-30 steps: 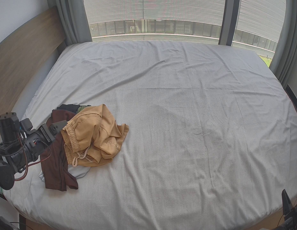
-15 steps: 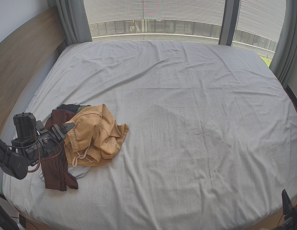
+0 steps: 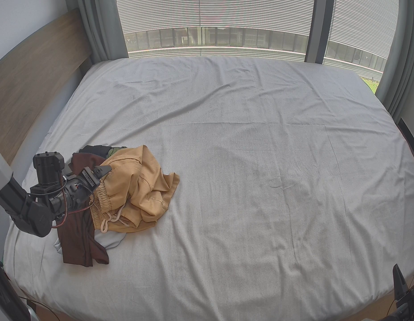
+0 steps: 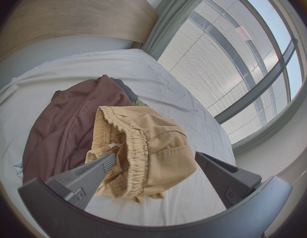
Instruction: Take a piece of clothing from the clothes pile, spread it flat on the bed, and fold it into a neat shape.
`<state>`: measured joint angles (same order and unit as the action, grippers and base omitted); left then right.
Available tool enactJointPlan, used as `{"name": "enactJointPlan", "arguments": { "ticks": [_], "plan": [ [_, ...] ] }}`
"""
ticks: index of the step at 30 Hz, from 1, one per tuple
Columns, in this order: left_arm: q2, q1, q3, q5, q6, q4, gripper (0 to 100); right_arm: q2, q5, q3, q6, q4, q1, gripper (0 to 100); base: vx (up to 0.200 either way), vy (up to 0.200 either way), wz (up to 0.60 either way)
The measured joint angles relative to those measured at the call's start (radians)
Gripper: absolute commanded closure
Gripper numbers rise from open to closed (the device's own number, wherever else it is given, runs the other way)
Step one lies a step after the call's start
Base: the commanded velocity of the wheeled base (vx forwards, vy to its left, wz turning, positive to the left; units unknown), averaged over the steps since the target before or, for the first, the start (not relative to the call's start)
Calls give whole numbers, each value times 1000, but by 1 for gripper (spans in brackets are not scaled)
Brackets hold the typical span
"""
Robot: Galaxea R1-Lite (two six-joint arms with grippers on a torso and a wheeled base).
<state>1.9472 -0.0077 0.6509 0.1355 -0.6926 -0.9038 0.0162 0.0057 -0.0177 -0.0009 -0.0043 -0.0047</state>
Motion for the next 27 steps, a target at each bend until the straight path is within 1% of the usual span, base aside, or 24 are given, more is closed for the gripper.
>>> {"name": "enactJointPlan", "arguments": {
  "ticks": [11, 23, 24, 27],
  "plan": [
    [54, -15, 93, 0, -44, 21, 0, 0, 0, 0, 0, 0, -1, 0, 0, 0, 0],
    [85, -20, 132, 6, -67, 27, 0, 0, 0, 0, 0, 0, -1, 0, 0, 0, 0],
    [86, -20, 135, 6, -71, 27, 100, 0, 0, 0, 1, 0, -1, 0, 0, 0, 0],
    [89, -22, 139, 7, -76, 28, 100, 0, 0, 0, 1, 0, -1, 0, 0, 0, 0]
  ]
}}
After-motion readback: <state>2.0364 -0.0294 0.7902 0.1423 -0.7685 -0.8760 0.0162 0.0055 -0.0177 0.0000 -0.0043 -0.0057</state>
